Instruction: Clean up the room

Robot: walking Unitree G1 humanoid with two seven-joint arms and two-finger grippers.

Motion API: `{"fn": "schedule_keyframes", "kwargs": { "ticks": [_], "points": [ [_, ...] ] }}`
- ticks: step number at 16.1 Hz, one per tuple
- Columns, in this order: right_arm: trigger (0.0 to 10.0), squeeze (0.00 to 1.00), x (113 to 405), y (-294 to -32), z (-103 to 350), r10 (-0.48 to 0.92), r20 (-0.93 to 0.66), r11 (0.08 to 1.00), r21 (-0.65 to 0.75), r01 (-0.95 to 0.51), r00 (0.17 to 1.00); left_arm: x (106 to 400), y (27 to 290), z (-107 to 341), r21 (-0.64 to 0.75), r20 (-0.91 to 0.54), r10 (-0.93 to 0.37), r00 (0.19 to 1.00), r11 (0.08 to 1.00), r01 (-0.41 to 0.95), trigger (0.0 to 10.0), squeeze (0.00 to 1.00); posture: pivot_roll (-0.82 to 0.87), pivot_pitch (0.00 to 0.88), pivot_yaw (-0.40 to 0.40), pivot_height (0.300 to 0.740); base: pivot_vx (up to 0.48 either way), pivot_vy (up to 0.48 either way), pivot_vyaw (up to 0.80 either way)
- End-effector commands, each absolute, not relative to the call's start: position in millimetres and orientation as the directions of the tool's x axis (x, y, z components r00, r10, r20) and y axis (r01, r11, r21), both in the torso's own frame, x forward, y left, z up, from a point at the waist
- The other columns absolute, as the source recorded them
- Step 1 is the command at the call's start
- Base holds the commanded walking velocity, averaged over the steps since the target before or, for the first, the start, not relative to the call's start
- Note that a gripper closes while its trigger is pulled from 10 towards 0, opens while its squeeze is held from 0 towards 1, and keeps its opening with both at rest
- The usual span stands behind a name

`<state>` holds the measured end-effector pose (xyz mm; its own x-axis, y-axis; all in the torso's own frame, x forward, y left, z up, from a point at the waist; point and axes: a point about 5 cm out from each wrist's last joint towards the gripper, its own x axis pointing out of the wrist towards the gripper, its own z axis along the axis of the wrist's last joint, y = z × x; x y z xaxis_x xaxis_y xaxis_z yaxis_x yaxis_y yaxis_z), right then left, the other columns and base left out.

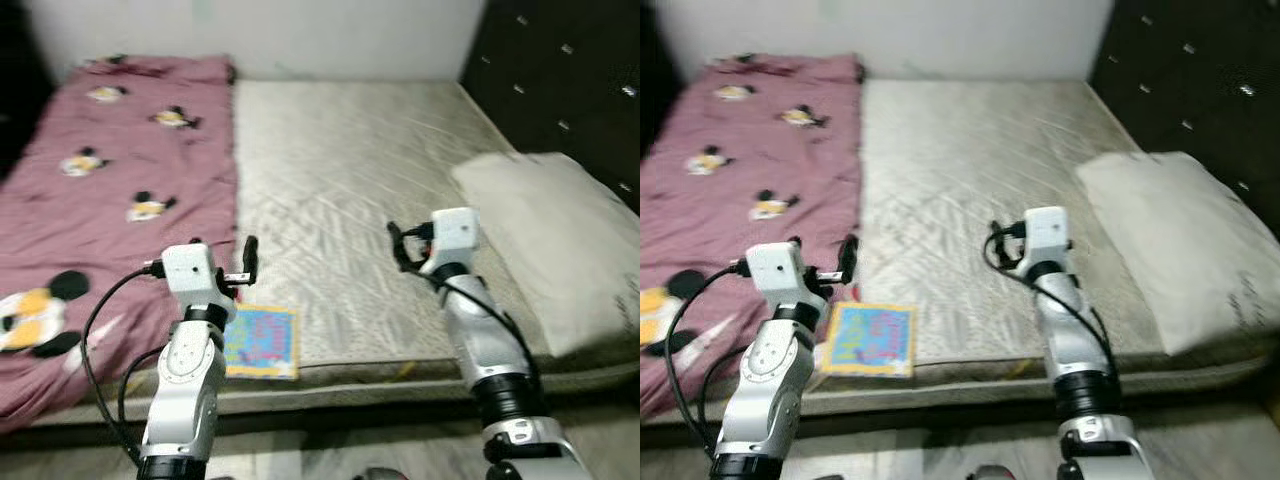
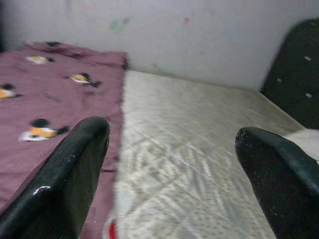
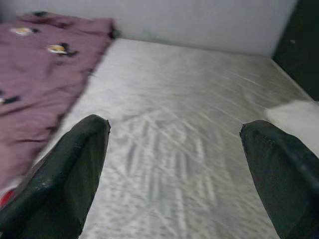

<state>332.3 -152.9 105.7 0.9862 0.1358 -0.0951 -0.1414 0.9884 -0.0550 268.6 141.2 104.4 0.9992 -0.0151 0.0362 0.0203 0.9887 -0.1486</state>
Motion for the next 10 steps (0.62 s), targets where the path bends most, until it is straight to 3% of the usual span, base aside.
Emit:
{"fn": "schedule_keyframes", "kwargs": {
  "ticks": [1, 3, 10],
  "points": [
    [10.0, 0.0, 334.5, -155.3, 110.3, 0.133, -0.082, 0.989, -0.061, -0.138, 0.988, 268.5, 143.2, 103.8, -0.148, 0.032, -0.009, 0.999, 0.989, 0.014, 10.0, 0.0, -0.07, 0.005, -0.027, 0.74, 0.0, 0.0, 0.0],
    [10.0, 0.0, 334.7, -155.7, 110.0, 0.132, -0.084, 0.989, -0.062, -0.137, 0.988, 268.5, 143.0, 103.4, -0.154, 0.031, -0.007, 0.999, 0.988, 0.012, 10.0, 0.0, -0.07, 0.005, -0.027, 0.74, 0.0, 0.0, 0.0],
    [10.0, 0.0, 333.8, -156.3, 106.5, 0.124, -0.103, 0.99, -0.056, -0.131, 0.987, 268.5, 143.2, 102.7, -0.162, 0.021, -0.006, 1.0, 0.987, 0.009, 10.0, 0.0, -0.07, 0.013, -0.025, 0.74, 0.0, 0.465, -0.07]
  ]
}}
